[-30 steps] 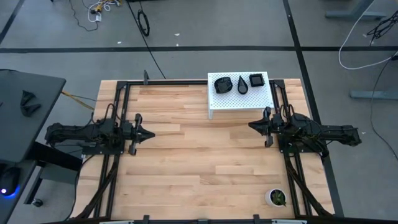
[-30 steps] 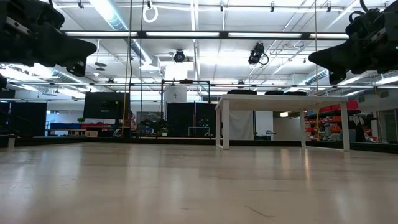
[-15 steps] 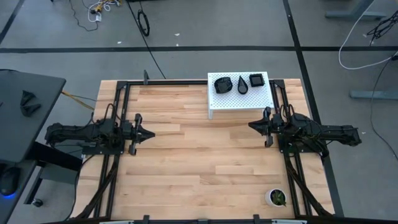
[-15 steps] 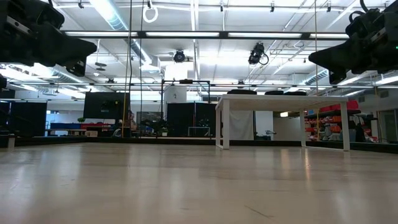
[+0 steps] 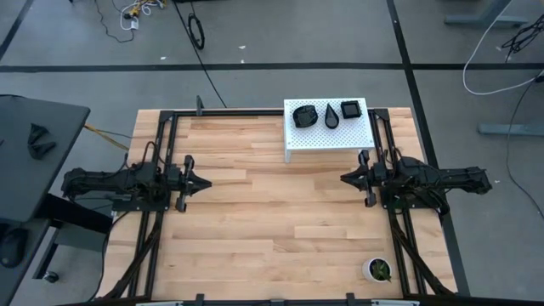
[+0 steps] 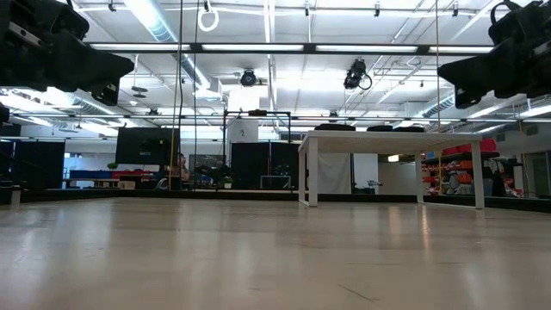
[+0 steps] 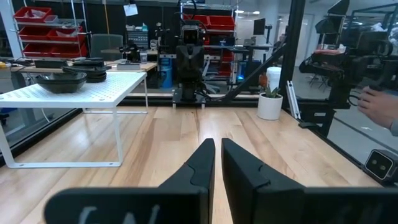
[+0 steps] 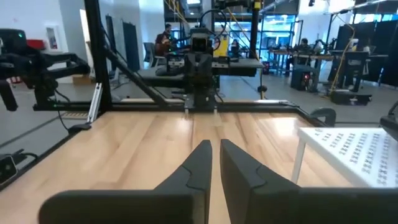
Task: Pick & Place Mini shaped plates
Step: Return to Home Position
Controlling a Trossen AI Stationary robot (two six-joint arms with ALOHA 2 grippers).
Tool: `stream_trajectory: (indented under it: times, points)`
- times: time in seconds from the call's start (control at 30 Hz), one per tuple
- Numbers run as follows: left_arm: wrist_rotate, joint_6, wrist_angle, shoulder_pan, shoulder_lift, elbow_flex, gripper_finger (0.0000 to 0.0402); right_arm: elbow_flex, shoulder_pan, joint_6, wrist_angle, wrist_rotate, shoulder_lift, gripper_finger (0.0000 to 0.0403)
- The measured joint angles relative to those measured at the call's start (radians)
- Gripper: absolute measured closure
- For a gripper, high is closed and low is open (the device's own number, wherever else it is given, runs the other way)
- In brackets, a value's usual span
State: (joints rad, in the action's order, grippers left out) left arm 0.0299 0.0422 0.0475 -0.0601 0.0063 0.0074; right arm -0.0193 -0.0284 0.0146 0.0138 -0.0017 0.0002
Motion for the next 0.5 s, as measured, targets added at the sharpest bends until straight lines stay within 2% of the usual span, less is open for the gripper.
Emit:
stream_trajectory:
  times: [0.5]
  points:
    - [0.000,0.000,0.001,0.000,0.000,0.000,0.0369,0.002,-0.011,-0.006,0.009,0.010,0.020,0.0364]
